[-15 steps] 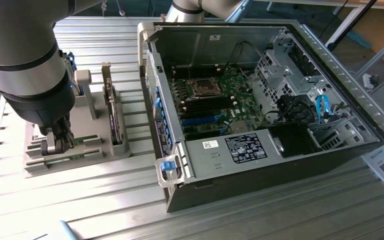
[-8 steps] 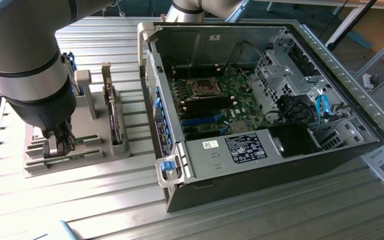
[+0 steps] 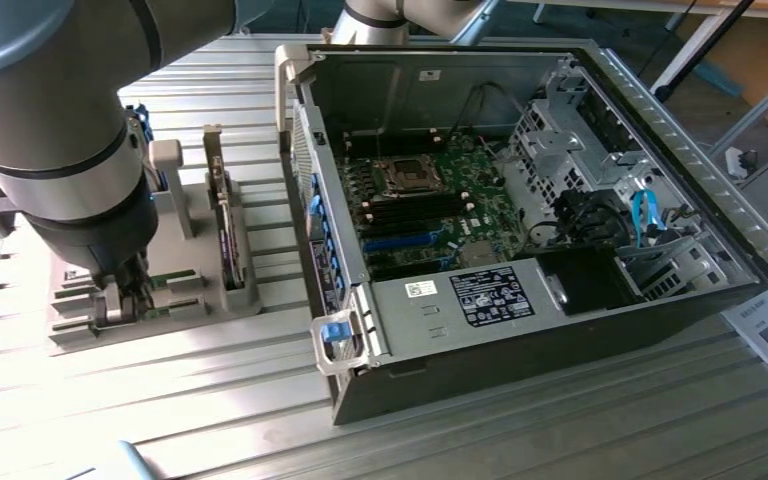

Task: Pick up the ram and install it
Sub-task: 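Pick up the ram and move it above insertion slot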

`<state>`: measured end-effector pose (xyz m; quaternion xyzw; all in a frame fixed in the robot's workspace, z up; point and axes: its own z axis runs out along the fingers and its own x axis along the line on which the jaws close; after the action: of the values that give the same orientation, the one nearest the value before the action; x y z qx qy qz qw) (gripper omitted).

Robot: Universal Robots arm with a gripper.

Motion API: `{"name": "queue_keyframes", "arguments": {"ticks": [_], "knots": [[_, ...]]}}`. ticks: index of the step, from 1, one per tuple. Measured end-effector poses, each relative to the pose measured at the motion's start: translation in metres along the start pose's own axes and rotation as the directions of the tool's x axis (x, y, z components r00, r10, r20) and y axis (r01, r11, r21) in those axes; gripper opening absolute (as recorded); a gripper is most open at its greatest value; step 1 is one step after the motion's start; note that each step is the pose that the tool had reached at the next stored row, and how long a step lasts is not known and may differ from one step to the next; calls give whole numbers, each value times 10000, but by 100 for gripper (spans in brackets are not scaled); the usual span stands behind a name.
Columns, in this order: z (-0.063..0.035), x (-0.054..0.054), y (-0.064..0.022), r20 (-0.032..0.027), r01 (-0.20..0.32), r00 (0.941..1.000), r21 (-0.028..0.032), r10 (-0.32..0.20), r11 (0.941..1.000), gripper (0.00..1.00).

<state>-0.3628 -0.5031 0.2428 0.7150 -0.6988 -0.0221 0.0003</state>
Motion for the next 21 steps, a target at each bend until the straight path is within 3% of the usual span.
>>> {"name": "queue_keyframes", "arguments": {"ticks": [16,21], "knots": [[221,26,-7,0,0,10000,1,0,10000,24],[232,27,-7,-1,0,10000,0,0,10000,24]]}}
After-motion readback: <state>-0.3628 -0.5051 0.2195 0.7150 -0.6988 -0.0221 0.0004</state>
